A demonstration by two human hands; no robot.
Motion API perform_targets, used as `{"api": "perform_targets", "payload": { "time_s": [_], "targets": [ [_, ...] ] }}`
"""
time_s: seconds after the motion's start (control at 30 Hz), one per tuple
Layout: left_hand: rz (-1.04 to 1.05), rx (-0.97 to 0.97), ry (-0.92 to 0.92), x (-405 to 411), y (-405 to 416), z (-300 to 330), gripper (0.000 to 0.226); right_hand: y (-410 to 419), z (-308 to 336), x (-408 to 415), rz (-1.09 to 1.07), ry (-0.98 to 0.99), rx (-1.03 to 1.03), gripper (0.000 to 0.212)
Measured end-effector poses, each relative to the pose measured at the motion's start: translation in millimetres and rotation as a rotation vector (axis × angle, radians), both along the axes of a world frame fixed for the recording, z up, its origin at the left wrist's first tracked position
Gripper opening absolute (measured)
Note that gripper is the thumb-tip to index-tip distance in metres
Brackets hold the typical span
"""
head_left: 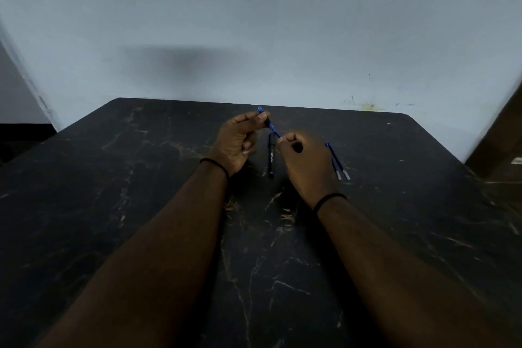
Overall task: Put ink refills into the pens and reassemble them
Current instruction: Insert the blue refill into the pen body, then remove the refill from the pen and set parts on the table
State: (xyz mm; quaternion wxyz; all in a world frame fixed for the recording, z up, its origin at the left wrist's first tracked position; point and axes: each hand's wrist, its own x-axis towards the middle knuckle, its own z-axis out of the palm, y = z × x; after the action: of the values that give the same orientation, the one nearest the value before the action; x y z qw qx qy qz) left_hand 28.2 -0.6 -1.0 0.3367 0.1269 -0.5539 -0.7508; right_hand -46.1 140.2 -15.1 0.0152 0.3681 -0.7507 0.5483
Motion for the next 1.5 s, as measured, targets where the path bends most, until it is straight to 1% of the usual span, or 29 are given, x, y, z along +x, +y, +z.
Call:
{"api": "perform_targets", "payload": {
  "time_s": [0.07, 0.13, 0.2, 0.27, 0.33, 0.47, 0.53, 0.63, 0.73, 0.8, 0.87, 0.9, 0.97, 1.0, 1.03, 1.07, 1.17, 1.27, 1.37, 1.5],
  "targets": [
    [0.085, 0.018, 0.029, 1, -3, 3, 0.010, 0, -1, -2, -0.025, 0.042, 0.029, 0.021],
    [0.212, 0.042, 0.038, 3, -7, 6, 0.012, 0, -1, -4, -0.043, 0.079, 0.057, 0.025],
    [0.374, 0.004, -0.019, 6, -11, 8, 0.017, 0, -2, -5, -0.054, 0.094, 0.063, 0.025],
    [0.543, -0.163, -0.137, 6, -13, 7, 0.026, -1, -2, -6, -0.063, 0.090, 0.056, 0.025],
    [0.635, -0.383, -0.291, 6, -12, 5, 0.034, -2, -3, -6, -0.078, 0.085, 0.057, 0.025],
    [0.610, -0.709, -0.606, 5, -5, 0, 0.040, -1, -4, -6, -0.089, 0.077, 0.032, 0.024],
    [0.626, -0.818, -0.737, 2, -3, -1, 0.044, 0, -4, -6, -0.081, 0.074, 0.028, 0.023],
    [0.617, -0.927, -0.942, -1, -1, -1, 0.045, 1, -3, -5, -0.081, 0.073, 0.035, 0.023],
    [0.605, -0.963, -1.009, -2, -5, -4, 0.048, 1, -3, -4, -0.077, 0.059, 0.033, 0.022],
    [0.621, -0.983, -1.017, -2, -6, -6, 0.047, 1, -3, -4, -0.064, 0.032, 0.007, 0.021],
    [0.687, -0.962, -0.958, -2, -5, -6, 0.037, 0, -1, -3, -0.052, 0.008, -0.054, 0.017],
    [0.726, -0.926, -0.876, -3, -3, -5, 0.030, 0, 0, -2, -0.049, 0.002, -0.095, 0.013],
    [0.766, -0.871, -0.621, -4, 2, -3, 0.020, 0, 1, -1, -0.059, 0.006, -0.196, 0.007],
    [0.762, -0.896, -0.499, -5, 6, -1, 0.016, 0, 2, -1, -0.070, 0.015, -0.251, 0.007],
    [0.740, -0.964, -0.411, -5, 12, 0, 0.014, 0, 3, -1, -0.087, 0.028, -0.298, 0.009],
    [0.699, -1.051, -0.360, -6, 17, 1, 0.012, 0, 3, -2, -0.111, 0.044, -0.332, 0.009],
    [0.525, -1.269, -0.293, -11, 31, 2, 0.019, 1, 5, -5, -0.165, 0.064, -0.413, 0.006],
    [0.414, -1.361, -0.284, -13, 38, 3, 0.029, 2, 8, -8, -0.189, 0.051, -0.480, 0.008],
    [0.366, -1.394, -0.318, -13, 43, 4, 0.033, 1, 9, -10, -0.174, 0.024, -0.496, 0.005],
    [0.422, -1.442, -0.311, -13, 47, 7, 0.023, -2, 7, -7, -0.121, 0.060, -0.484, 0.009]
  ]
}}
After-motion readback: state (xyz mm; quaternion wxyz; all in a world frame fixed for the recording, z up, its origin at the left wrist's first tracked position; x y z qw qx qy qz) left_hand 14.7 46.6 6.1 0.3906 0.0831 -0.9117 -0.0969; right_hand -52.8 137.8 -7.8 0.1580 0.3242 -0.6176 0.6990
